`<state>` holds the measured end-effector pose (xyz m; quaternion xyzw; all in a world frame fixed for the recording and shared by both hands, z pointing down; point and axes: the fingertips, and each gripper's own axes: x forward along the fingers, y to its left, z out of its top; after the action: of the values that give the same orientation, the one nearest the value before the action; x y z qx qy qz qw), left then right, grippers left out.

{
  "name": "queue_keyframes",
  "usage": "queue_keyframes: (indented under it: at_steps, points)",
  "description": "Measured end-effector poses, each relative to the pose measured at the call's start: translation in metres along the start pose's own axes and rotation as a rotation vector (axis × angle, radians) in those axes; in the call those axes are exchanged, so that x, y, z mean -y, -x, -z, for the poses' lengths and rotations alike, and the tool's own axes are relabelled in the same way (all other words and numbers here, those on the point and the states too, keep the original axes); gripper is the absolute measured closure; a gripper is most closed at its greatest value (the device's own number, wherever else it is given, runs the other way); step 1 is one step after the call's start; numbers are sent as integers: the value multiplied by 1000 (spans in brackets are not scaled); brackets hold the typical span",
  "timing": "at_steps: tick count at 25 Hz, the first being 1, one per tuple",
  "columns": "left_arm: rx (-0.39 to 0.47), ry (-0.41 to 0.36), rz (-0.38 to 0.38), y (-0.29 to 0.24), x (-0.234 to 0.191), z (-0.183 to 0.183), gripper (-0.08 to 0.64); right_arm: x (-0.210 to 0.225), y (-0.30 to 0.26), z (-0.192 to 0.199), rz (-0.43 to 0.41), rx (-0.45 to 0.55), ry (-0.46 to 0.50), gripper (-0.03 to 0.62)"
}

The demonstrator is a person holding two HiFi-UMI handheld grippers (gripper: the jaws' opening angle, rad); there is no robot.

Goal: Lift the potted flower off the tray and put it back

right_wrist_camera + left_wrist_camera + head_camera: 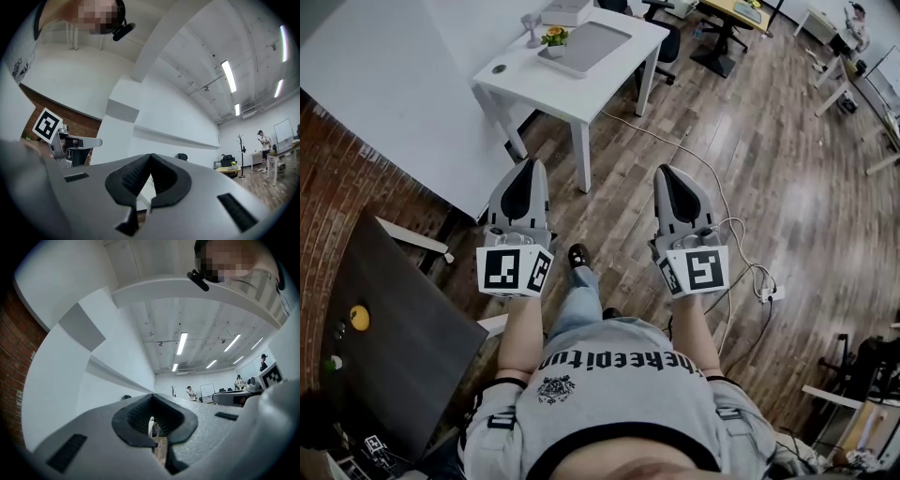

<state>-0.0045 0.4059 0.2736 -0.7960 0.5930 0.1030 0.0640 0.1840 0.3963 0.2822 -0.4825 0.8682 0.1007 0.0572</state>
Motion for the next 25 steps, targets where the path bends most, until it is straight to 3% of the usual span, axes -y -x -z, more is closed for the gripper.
queue_keyframes:
  at_steps: [8,14,25]
  points:
    - [39,-32,-32,-75,-58,9,557,37,-88,15,42,9,-20,592]
    - [33,-34,-6,-145,-99,17,557,56,-164,26,56,4,-9,592]
    - [11,-26,15,-226,-183,40,557,54,-285,49,35,14,-8,592]
